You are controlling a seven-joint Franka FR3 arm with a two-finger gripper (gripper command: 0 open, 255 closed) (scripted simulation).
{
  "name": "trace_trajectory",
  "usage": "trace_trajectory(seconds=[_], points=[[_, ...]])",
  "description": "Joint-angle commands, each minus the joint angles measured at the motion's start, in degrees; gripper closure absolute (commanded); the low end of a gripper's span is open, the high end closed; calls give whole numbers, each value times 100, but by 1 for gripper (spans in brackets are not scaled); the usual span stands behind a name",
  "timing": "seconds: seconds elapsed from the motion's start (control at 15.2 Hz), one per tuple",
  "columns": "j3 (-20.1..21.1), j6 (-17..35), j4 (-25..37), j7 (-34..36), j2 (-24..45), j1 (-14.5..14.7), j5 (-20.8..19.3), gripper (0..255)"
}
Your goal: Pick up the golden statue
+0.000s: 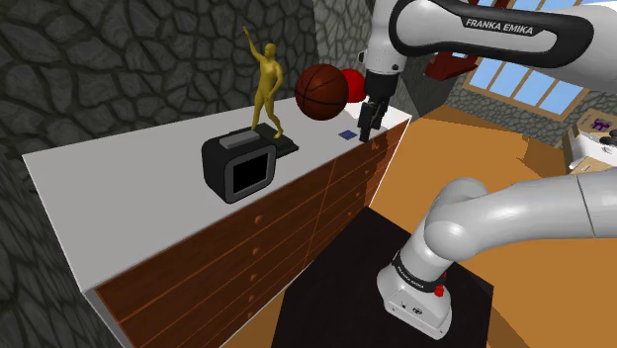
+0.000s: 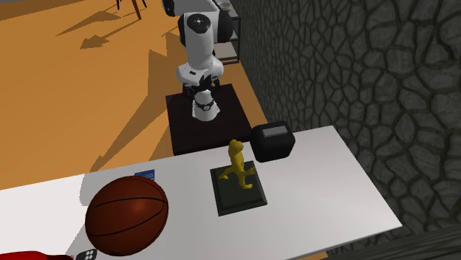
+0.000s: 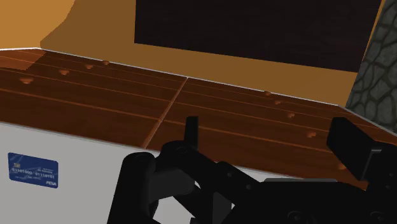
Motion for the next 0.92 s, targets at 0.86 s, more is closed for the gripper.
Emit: trace_trajectory(seconds=[0.86], points=[[140, 1705, 1545, 346, 1859, 132, 194, 0]])
